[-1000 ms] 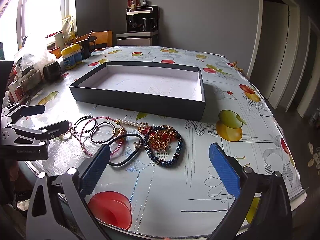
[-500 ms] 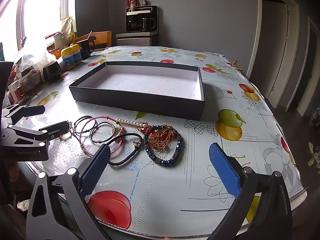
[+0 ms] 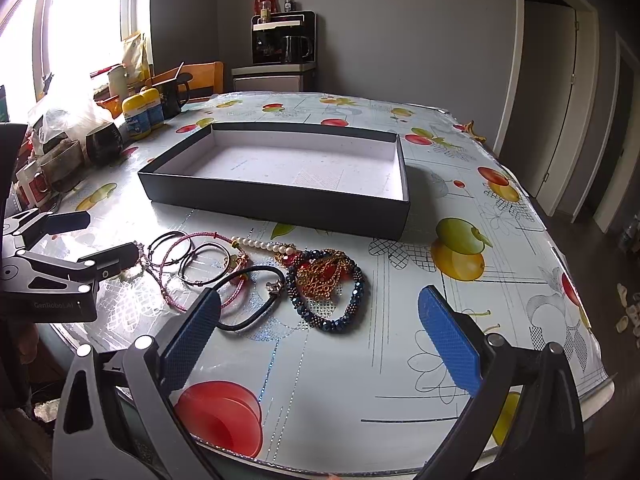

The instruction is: Organize jewelry

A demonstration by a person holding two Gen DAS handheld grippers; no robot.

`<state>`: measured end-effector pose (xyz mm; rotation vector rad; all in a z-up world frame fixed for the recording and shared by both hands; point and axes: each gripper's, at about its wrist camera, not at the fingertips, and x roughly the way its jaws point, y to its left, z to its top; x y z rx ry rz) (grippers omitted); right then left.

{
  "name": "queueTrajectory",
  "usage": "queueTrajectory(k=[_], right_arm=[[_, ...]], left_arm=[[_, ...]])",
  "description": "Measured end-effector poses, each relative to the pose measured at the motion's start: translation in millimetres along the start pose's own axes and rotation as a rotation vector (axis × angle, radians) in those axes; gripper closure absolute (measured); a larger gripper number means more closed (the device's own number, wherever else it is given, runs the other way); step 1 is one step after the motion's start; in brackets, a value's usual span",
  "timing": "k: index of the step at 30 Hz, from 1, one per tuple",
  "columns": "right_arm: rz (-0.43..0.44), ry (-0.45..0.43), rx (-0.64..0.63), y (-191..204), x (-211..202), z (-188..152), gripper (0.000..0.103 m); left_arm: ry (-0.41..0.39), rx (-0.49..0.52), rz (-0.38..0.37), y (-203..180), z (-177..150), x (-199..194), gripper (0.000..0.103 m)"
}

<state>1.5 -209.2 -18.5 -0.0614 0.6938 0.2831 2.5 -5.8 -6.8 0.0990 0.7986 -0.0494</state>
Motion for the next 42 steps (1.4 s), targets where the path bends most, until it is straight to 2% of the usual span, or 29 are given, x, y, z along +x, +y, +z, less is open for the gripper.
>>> queueTrajectory(k=[10,19,23,25,26,27,28,32,36,40,42], right_arm=[[-0.011,-0.001,0.012,-8.6,1.6,0.5,0.006],[-0.004,-0.007,0.007,-11.9,1.4,0.5,0.006],[-0.005,-0.015,0.013,-15.8,0.2,-0.1,0.006],[0.000,-0.014,0.018,-18.2,0.1,-0.5,0.006],[0.004,-0.015,0.021,-19.6,0.0,-0.6,0.006],[0.007,-0.015,0.023,-20.5,0.2,-0.5,0.006],[0.011,-0.015,0.022,-20.9,0.2,-0.4,0.006],[0.036,-0.018,0.018,-22.7,3.7,0.6,0.008],[0.069,0.013,0.026,-24.6,14.2,4.1,0.031],[0.111,0.029,0.051,-25.4,22.6,8.6,0.039],[0.127,0.037,0.062,-24.7,26.5,10.8,0.045]], left_arm=[[-0.008,0.022,-0.031,-0.2,-3.7,-0.3,0.002],[-0.015,0.037,-0.104,-2.8,4.3,1.2,0.003],[-0.030,0.090,-0.141,-12.6,14.0,2.9,0.008],[-0.029,0.117,-0.187,-19.3,19.0,4.9,0.021],[-0.018,0.132,-0.213,-23.1,21.3,7.9,0.039],[-0.006,0.143,-0.226,-26.6,22.9,11.7,0.053],[0.006,0.151,-0.234,-29.5,24.1,15.3,0.058],[0.009,0.172,-0.262,-37.6,23.7,19.4,0.064],[0.027,0.191,-0.272,-41.3,22.9,24.3,0.073],[0.031,0.201,-0.272,-42.0,21.4,25.6,0.076],[0.031,0.199,-0.272,-41.2,21.0,26.3,0.081]])
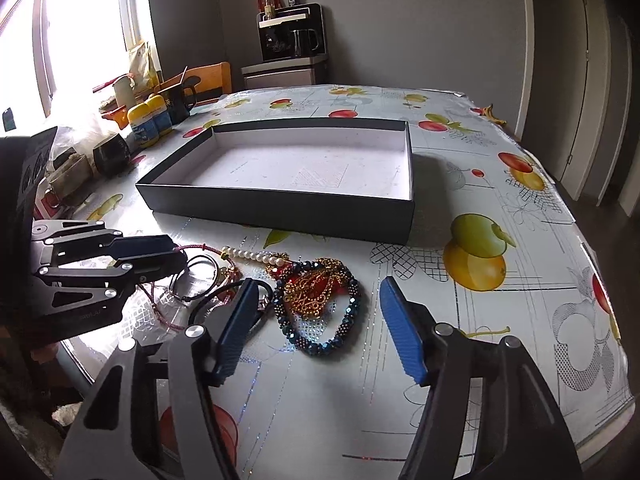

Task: Organize jewelry
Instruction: 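Grasp the pink string bracelet with the left tool while the right tool grasps the gold-red pendant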

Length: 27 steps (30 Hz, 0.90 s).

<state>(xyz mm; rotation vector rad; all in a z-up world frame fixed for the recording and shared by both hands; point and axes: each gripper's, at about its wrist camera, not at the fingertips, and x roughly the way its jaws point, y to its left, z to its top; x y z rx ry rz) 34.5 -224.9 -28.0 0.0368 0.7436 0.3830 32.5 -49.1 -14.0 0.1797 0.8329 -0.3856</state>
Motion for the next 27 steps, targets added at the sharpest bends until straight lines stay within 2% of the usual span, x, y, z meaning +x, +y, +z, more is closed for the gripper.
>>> queueTrajectory(k=[3,11,16,18,27], right_arm=[[0.015,0.005,0.010,1.9,3.9,1.9,0.054],[0.005,0.039,0.025,1.5,15.2,1.3,0.060],[-0.004,0.058,0.025,1.0,22.5,-0.1,0.065],[-0.016,0.057,0.018,1.2,22.4,-0.5,0.075],[-0.007,0.002,0.004,4.0,6.1,2.0,0.076]], left_arm=[[-0.001,-0.001,-0.010,0.6,-0.7,-0.9,0.085],[-0.007,-0.004,-0.016,1.4,-2.1,-3.1,0.099],[-0.011,-0.002,-0.013,1.3,-2.5,-3.6,0.099],[-0.011,-0.001,-0.013,1.1,-2.6,-3.2,0.099],[-0.044,-0.014,-0.024,3.2,0.0,-13.7,0.100]])
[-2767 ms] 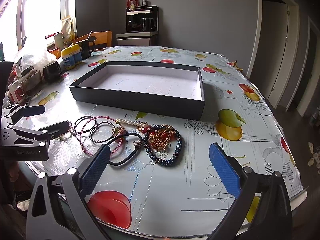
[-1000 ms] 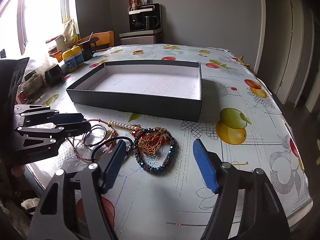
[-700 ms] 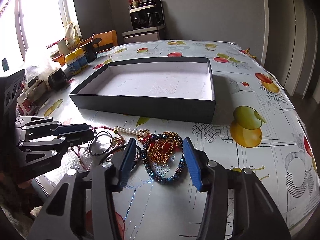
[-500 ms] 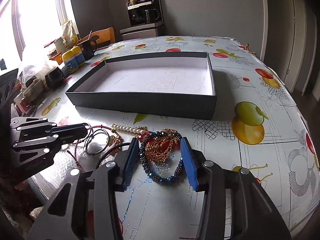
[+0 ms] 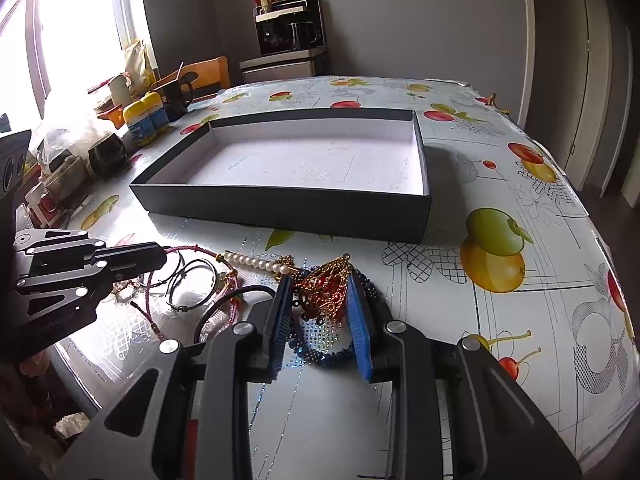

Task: Organize jewelry
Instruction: 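Grasp the pink string bracelet with the left tool while the right tool grasps the gold-red pendant, then carry both pieces into the black box and open both tools to release them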

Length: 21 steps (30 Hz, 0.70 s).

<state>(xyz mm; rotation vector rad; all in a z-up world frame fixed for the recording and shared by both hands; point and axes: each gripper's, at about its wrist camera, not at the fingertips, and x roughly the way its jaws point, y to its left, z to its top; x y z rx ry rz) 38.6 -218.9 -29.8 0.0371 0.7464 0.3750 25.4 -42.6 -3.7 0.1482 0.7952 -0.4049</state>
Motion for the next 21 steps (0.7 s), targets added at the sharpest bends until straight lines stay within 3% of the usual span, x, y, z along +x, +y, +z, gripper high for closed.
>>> queueTrajectory(k=[21], right_arm=[[-0.029,-0.147,-0.058,0.4,-50.0,41.7,0.076]], left_arm=[[-0.165,0.024,-0.001,2.1,34.2,-58.3,0.100]])
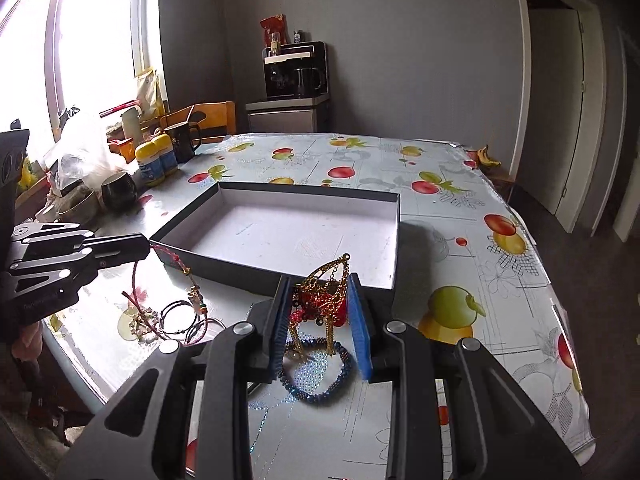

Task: Organize jewelry
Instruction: 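Carry both pieces into the black box and open both tools to release them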

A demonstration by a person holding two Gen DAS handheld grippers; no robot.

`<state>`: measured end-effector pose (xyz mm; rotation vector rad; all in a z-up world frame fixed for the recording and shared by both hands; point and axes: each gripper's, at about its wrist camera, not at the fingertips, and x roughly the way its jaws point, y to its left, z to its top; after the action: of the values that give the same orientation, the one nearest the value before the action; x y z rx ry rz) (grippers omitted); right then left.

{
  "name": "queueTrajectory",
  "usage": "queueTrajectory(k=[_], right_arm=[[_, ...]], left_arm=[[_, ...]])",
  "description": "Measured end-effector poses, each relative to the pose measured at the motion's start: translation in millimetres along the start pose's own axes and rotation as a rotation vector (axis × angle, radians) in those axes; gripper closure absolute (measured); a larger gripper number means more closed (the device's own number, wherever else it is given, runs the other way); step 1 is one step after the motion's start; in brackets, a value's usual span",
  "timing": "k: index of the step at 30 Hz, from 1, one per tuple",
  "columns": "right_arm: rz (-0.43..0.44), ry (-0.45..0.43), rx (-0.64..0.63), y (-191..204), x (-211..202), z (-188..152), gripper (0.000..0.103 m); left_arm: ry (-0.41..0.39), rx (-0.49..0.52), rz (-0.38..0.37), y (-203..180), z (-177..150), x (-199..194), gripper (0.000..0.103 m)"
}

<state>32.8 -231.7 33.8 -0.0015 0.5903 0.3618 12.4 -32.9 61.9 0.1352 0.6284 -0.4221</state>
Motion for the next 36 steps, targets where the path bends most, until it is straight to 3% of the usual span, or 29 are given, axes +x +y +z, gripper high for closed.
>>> queueTrajectory(k=[10,23,29,36], right_arm=[[-0.011,-0.046,-0.020,-5.8,10.4,47.4,0.076],[-0.044,-0.001,0.047,-29.2,81.8,96.9,0.076],[-0.050,0.052,0.087,-36.6,120.3,99.2,0.076],[-0.046,0.128,0.113,-38.9,150.7,89.7,0.076]], left_arm=[[-0.035,-0.018,0.049,31.1,40.2,5.4,0.100],[0.018,-0.053,0.183,82.1,94.9,72.7,0.100],[0.049,-0.086,0.229,100.9,98.1,103.7,0.100],[0.124,-0.120,0.265,120.1,79.3,134.1,0.100]])
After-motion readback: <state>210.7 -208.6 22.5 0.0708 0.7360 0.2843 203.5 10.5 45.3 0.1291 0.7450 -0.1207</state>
